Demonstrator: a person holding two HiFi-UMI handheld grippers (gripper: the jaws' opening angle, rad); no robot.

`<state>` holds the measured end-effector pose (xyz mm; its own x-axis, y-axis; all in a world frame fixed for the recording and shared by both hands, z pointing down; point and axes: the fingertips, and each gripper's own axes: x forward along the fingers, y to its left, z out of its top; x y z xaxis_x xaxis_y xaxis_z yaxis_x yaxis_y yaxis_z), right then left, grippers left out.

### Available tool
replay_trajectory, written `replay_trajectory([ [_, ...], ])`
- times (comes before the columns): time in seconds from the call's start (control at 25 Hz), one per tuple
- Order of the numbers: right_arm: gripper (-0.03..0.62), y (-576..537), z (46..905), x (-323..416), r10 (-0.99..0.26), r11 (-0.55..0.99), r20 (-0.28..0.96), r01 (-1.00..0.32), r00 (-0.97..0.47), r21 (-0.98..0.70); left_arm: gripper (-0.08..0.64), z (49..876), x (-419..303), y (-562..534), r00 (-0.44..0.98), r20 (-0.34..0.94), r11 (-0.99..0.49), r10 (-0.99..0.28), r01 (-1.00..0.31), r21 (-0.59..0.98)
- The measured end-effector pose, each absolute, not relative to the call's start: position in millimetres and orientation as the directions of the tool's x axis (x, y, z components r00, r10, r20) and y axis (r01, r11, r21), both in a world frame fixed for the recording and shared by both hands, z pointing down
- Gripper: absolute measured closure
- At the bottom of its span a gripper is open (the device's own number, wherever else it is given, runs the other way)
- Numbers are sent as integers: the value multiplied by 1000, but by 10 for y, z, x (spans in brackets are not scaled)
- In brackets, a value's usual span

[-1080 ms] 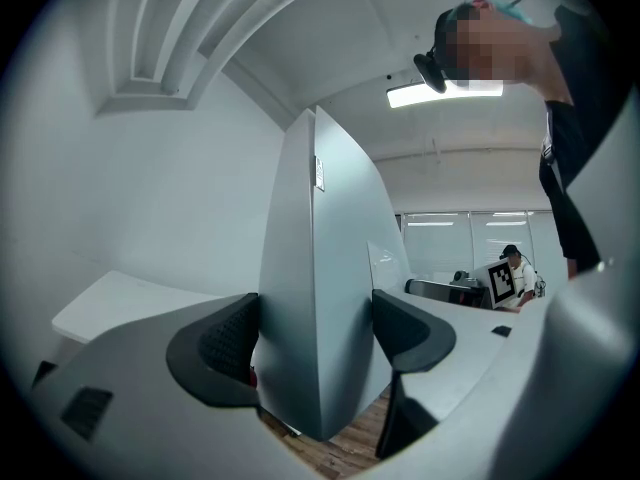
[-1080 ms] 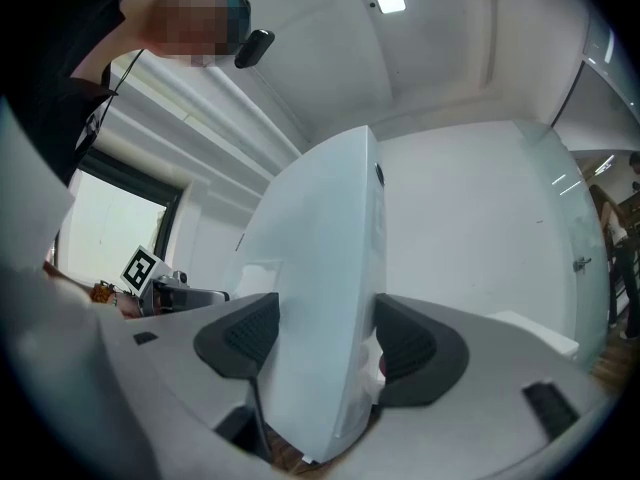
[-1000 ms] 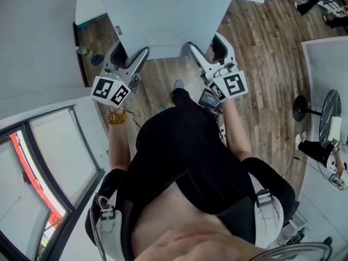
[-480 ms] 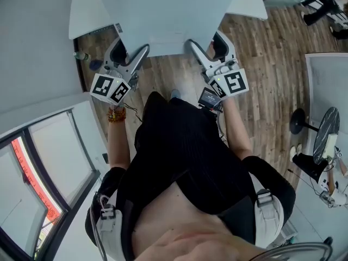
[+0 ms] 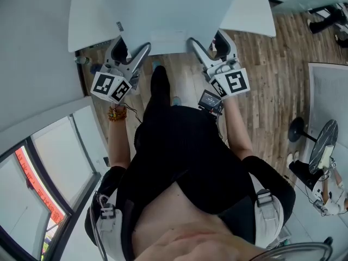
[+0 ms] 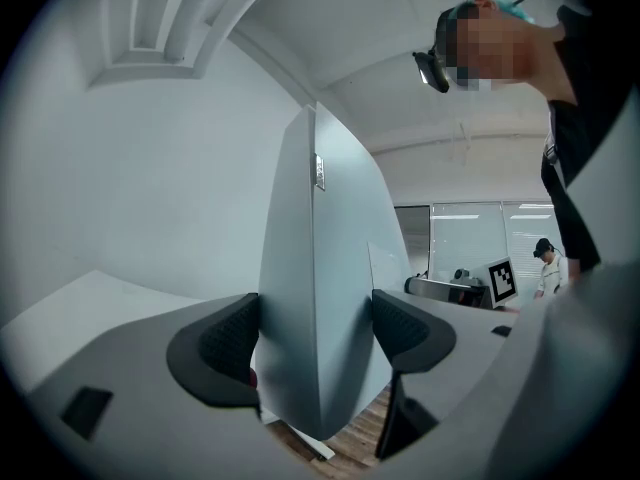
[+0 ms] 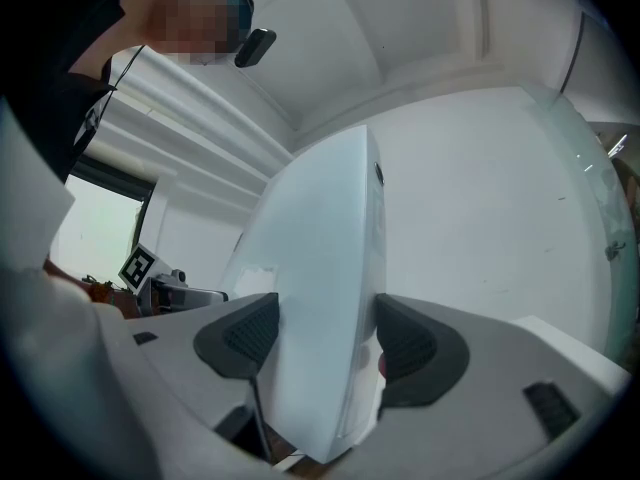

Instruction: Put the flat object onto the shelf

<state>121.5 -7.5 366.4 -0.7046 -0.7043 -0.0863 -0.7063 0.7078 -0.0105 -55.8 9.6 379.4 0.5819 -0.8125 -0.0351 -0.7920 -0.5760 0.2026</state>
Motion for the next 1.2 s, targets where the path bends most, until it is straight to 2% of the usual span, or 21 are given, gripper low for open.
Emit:
replay_trajectory([
  [0.76, 302, -2433, 3602, 621, -777, 630, -34, -776, -629, -27, 222, 3795, -1154, -2409, 653, -23, -636, -757, -728, 258],
  [1.2, 302, -3020, 4076, 595, -751, 646, 82, -754, -655, -119, 222, 4261, -1175, -2879, 620, 62, -565, -782, -748, 348],
])
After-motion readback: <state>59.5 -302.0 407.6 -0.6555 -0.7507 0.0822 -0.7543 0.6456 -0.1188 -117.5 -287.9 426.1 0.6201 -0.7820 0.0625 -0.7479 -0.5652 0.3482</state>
